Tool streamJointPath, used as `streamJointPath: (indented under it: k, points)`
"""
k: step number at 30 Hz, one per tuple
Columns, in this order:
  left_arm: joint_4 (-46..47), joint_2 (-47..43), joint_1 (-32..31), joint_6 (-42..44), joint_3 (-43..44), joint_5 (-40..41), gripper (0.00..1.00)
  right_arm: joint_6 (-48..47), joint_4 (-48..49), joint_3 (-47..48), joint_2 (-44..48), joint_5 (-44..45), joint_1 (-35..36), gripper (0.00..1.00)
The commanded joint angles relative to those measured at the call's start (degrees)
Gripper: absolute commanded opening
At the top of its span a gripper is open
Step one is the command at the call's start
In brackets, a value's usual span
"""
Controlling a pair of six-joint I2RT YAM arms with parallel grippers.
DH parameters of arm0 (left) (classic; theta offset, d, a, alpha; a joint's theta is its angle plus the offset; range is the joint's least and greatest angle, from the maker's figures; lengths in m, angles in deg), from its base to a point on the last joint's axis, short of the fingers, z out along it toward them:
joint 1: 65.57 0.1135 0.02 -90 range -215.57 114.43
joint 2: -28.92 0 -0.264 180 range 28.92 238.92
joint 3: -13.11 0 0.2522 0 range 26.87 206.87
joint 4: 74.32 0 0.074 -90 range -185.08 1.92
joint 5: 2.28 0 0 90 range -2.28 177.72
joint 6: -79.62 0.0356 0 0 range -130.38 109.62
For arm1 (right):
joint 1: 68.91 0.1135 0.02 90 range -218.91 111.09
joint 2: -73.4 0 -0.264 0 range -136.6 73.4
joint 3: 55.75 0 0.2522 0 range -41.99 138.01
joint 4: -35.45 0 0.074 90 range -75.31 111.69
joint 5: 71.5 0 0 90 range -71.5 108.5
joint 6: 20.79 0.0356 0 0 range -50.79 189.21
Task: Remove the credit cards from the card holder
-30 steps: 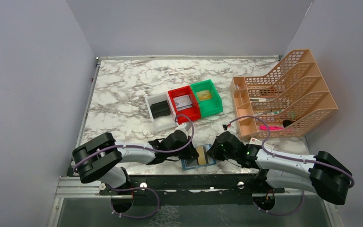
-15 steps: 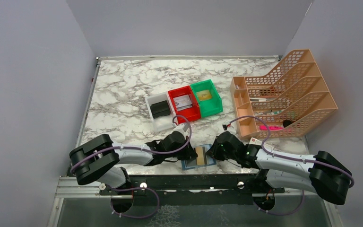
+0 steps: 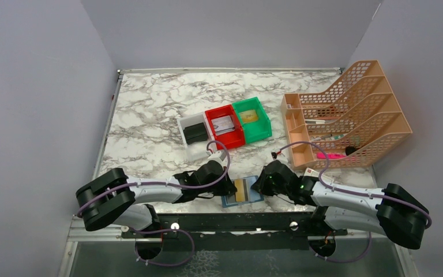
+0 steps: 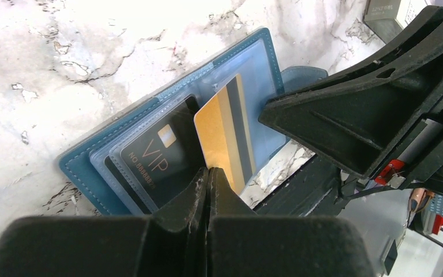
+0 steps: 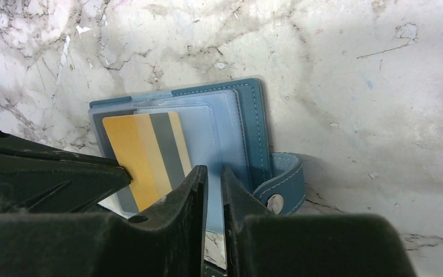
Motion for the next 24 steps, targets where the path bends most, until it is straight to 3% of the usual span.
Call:
streamJointPath:
  k: [1, 9, 15, 24]
  points:
    - [-3.2, -1.9, 0.1, 1.4, 0.9, 2.8, 0.00, -1.0, -4.8, -1.0, -1.7, -0.2, 0.3, 0.19]
    - [-2.5, -2.2, 0.1, 1.8, 1.1, 2.5, 0.00, -7.5, -8.1, 3.5, 3.4, -1.6, 0.3, 0.22]
    - [-1.4, -1.5, 0.1, 1.6, 1.3, 2.0, 0.00, -12.8, -3.2, 5.2, 6.5, -8.2, 0.2, 0.31]
    - [-0.7, -1.3, 0.1, 1.8, 1.6, 1.6, 0.00, -9.7, 2.3, 4.9, -6.5, -11.4, 0.2, 0.34]
